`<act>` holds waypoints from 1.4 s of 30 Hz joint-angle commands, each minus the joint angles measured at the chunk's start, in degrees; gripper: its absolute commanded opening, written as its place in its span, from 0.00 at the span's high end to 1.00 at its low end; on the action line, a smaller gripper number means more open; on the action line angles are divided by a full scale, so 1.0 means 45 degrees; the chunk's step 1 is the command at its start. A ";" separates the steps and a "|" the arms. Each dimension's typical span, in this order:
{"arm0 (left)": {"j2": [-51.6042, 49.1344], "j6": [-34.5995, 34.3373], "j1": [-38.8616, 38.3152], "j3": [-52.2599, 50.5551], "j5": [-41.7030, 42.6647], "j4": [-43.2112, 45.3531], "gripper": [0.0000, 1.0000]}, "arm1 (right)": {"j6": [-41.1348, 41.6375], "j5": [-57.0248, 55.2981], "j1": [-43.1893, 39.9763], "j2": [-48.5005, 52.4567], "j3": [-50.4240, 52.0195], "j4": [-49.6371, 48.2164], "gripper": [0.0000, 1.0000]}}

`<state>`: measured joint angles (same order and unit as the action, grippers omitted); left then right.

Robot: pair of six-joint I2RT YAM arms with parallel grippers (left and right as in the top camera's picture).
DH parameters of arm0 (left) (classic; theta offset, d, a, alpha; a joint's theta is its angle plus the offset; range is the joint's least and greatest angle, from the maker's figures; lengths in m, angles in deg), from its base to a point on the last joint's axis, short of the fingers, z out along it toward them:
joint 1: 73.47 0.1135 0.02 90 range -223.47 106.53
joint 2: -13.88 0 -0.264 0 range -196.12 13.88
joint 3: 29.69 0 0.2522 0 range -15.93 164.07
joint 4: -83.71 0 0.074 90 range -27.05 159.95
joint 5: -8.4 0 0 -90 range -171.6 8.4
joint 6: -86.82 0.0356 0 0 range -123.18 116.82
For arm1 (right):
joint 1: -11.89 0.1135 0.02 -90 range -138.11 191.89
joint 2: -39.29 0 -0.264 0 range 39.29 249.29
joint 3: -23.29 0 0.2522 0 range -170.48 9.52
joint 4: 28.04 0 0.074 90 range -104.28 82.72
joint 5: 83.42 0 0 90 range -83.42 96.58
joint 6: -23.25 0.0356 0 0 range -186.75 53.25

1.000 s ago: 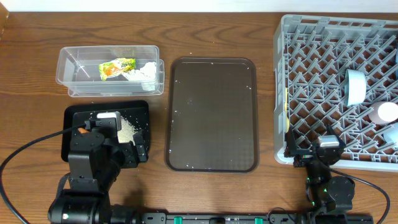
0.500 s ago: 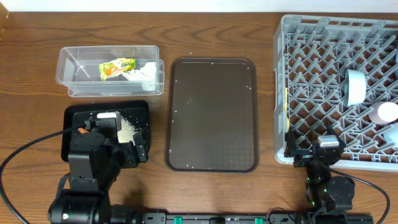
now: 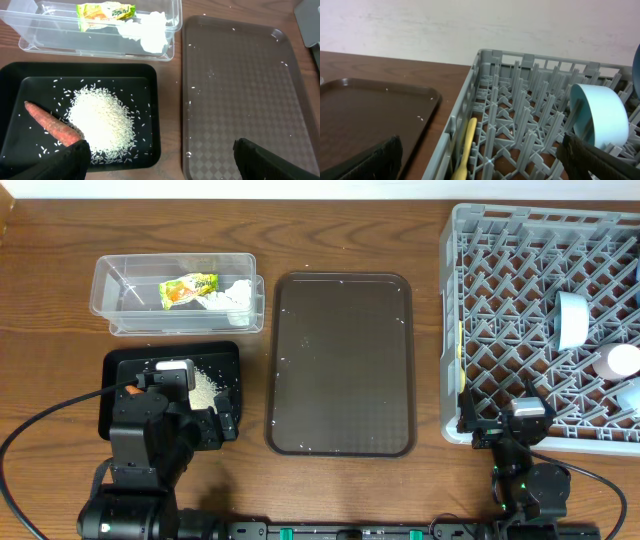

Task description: Sort waste into correct bins and load items into the dishwasher rack

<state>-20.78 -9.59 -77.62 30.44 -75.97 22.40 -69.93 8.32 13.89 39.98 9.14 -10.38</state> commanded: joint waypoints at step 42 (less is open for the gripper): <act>0.7679 0.0767 0.1885 -1.0258 -0.0928 1.2293 0.07 | -0.0117 0.0146 -0.0073 -0.0083 0.0015 0.0044 0.01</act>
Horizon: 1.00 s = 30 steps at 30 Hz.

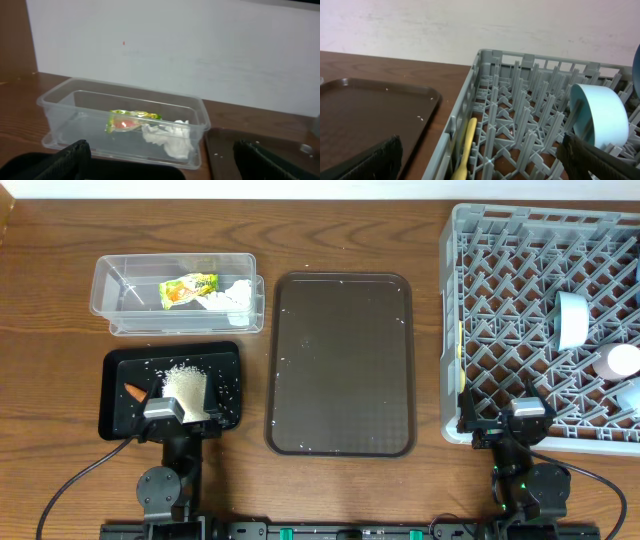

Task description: Sort waste into correct bins and load items into the dishwasher rack

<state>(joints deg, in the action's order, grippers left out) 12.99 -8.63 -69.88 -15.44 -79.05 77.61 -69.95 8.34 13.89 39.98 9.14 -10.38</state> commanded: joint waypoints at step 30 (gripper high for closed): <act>0.0146 0.0194 0.0151 -0.0058 -0.0044 -0.2584 0.07 | -0.0112 0.0141 -0.0073 -0.0015 0.0015 0.0044 0.01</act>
<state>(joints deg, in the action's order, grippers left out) 13.25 -7.45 -69.44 -15.15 -78.77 68.67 -69.95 8.37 13.89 39.98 9.14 -10.40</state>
